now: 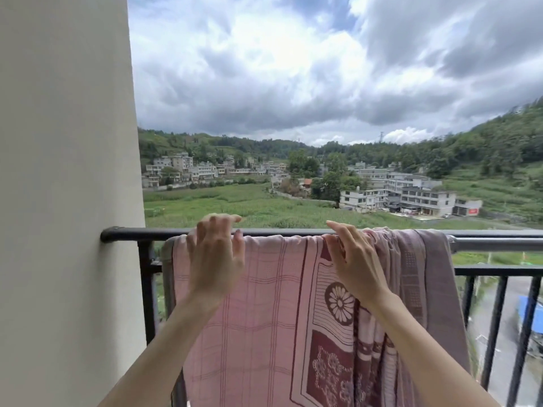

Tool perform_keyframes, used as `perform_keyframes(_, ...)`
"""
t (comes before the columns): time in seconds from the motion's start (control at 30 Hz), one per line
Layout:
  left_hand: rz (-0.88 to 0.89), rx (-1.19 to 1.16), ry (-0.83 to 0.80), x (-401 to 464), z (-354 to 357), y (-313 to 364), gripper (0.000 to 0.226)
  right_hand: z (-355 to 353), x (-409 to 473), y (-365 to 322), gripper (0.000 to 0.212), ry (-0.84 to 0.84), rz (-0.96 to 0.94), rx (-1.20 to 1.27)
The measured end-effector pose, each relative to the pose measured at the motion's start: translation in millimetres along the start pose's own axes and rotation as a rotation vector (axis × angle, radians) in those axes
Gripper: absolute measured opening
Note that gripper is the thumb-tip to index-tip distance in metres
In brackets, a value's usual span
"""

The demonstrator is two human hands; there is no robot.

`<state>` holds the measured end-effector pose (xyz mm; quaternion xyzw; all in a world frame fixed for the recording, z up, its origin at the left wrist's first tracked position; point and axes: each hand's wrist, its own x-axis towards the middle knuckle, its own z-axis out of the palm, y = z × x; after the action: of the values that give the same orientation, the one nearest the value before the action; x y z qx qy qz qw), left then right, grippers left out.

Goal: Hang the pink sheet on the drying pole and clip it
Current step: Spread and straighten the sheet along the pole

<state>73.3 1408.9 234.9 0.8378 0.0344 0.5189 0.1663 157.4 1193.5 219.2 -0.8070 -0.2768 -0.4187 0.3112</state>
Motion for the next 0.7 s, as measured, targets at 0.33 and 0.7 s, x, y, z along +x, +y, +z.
perform_keyframes(0.33,0.222,0.251,-0.131,-9,74,25,0.045,-32,-6,54,0.053,-0.089,-0.016,-0.178)
perform_keyframes(0.7,0.109,0.215,-0.082,-12,79,31,0.039,-50,-23,83,0.042,0.033,-0.064,-0.392)
